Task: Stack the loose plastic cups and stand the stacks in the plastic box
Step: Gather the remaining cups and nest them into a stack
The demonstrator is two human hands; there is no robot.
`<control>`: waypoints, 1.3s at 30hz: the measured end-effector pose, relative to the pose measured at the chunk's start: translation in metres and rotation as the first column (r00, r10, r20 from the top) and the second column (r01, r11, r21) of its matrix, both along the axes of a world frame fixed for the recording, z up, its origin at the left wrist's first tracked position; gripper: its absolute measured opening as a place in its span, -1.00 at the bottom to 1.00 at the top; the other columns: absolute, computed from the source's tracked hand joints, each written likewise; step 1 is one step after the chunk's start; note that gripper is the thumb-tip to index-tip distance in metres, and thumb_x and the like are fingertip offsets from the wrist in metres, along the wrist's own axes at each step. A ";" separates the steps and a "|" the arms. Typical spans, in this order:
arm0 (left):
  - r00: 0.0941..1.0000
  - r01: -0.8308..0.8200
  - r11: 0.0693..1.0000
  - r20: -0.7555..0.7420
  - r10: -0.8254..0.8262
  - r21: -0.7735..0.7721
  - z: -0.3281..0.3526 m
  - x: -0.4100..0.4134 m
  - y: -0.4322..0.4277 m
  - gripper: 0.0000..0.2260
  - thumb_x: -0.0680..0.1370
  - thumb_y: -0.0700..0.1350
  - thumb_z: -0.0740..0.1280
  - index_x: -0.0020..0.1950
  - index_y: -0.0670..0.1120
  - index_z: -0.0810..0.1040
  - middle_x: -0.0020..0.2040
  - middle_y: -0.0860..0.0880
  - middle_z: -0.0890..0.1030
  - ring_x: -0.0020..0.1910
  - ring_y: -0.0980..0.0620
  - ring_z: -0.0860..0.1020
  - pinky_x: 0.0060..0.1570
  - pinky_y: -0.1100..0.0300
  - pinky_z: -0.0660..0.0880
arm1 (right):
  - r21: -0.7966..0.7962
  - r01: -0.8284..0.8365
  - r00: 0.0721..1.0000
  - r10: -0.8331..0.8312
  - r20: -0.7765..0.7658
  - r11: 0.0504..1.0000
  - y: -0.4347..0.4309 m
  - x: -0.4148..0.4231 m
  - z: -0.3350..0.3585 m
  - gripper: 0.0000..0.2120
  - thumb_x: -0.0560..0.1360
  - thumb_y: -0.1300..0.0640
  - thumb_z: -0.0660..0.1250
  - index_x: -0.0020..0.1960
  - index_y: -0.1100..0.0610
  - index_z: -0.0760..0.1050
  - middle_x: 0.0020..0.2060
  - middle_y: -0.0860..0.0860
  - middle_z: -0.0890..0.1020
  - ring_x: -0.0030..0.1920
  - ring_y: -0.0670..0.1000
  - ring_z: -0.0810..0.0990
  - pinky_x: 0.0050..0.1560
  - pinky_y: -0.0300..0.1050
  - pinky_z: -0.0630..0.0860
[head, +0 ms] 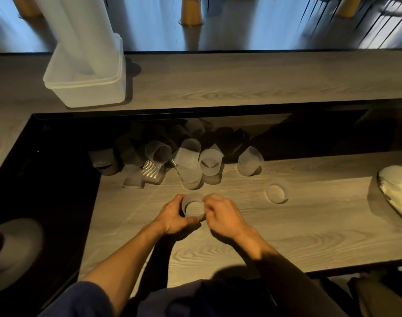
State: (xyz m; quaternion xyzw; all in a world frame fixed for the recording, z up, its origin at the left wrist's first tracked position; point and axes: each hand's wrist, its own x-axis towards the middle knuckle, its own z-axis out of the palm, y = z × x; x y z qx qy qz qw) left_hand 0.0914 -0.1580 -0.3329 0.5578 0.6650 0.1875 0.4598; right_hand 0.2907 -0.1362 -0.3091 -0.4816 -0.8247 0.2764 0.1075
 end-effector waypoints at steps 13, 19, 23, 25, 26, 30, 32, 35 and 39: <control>0.999 0.026 0.999 0.020 -0.025 -0.038 -0.003 -0.005 0.003 -0.30 0.37 0.04 0.63 0.42 0.08 0.37 0.25 0.09 0.54 0.23 0.07 0.53 0.25 0.14 0.49 | -0.122 0.731 0.661 -0.652 0.371 0.672 0.038 0.086 -0.009 -0.64 0.55 0.18 0.33 0.33 0.23 0.45 0.45 0.17 0.30 0.20 0.29 0.56 0.20 0.12 0.53; 0.999 0.032 0.998 0.014 -0.031 -0.056 -0.002 -0.004 0.004 -0.32 0.39 0.01 0.62 0.42 0.08 0.37 0.25 0.10 0.53 0.25 0.06 0.52 0.26 0.13 0.48 | 0.136 0.786 0.616 -0.741 -0.268 0.603 0.028 0.072 0.007 -0.94 0.58 0.20 0.35 0.04 0.10 0.52 -0.07 0.05 0.59 -0.18 -0.03 0.52 -0.17 -0.10 0.48; 1.000 0.010 0.999 0.002 -0.010 -0.054 -0.003 0.000 0.005 -0.31 0.38 -0.01 0.62 0.42 0.07 0.39 0.23 0.09 0.56 0.23 0.06 0.53 0.24 0.13 0.49 | 0.228 0.560 0.768 -0.395 -0.505 0.797 0.014 0.043 0.031 -0.82 0.56 0.31 0.35 0.13 0.16 0.48 -0.20 -0.05 0.52 -0.27 -0.07 0.52 -0.29 -0.10 0.52; 1.000 -0.006 0.999 -0.002 0.006 -0.042 -0.003 0.002 0.004 -0.32 0.38 -0.03 0.63 0.41 0.06 0.39 0.19 0.10 0.56 0.20 0.07 0.54 0.18 0.19 0.47 | 0.292 0.380 0.856 -0.214 -0.470 0.878 0.007 0.029 0.031 -0.74 0.59 0.26 0.31 0.27 0.19 0.47 -0.18 -0.03 0.55 -0.26 -0.04 0.56 -0.30 -0.14 0.55; 1.000 -0.012 0.999 0.001 0.012 -0.042 -0.003 0.003 0.004 -0.32 0.37 -0.04 0.63 0.41 0.05 0.40 0.18 0.10 0.56 0.18 0.08 0.55 0.16 0.20 0.47 | 0.330 0.279 0.897 -0.122 -0.425 0.902 0.003 0.024 0.028 -0.71 0.59 0.22 0.28 0.30 0.20 0.49 -0.13 0.01 0.59 -0.23 -0.03 0.57 -0.25 -0.14 0.58; 0.999 -0.039 0.997 0.021 0.041 -0.068 -0.004 0.004 0.003 -0.32 0.36 -0.07 0.63 0.40 0.06 0.41 0.17 0.08 0.60 0.16 0.06 0.58 0.24 0.09 0.54 | 0.362 -0.007 0.957 0.111 -0.268 0.932 -0.004 0.013 0.008 -0.70 0.56 0.21 0.26 0.26 0.19 0.58 -0.03 0.04 0.61 -0.09 -0.05 0.57 -0.10 -0.09 0.58; 0.998 -0.042 0.996 0.034 0.044 -0.073 -0.004 0.005 0.003 -0.31 0.34 -0.08 0.63 0.40 0.05 0.42 0.19 0.06 0.61 0.18 0.05 0.59 0.27 0.05 0.55 | 0.333 -0.076 0.966 0.152 -0.209 0.940 -0.006 0.011 0.002 -0.68 0.55 0.22 0.27 0.28 0.14 0.60 -0.01 0.01 0.61 -0.04 -0.06 0.57 -0.02 -0.12 0.57; 0.998 -0.042 0.997 0.036 0.045 -0.068 -0.003 0.006 0.004 -0.29 0.32 -0.12 0.63 0.41 0.03 0.43 0.19 0.03 0.61 0.20 0.02 0.58 0.27 0.04 0.54 | 0.273 -0.165 0.972 0.203 -0.116 0.948 -0.007 0.011 0.000 -0.63 0.56 0.17 0.24 0.33 0.08 0.59 0.04 0.00 0.60 0.02 -0.05 0.56 0.08 -0.15 0.53; 0.999 -0.010 0.997 0.038 0.012 -0.072 0.000 0.007 0.006 -0.22 0.28 -0.11 0.63 0.45 0.05 0.40 0.24 0.03 0.59 0.23 0.01 0.56 0.29 -0.01 0.53 | 0.173 -0.198 0.980 0.195 0.036 0.965 -0.002 0.009 0.005 -0.55 0.60 0.16 0.22 0.47 -0.02 0.47 0.10 -0.03 0.57 0.10 0.00 0.56 0.15 -0.06 0.54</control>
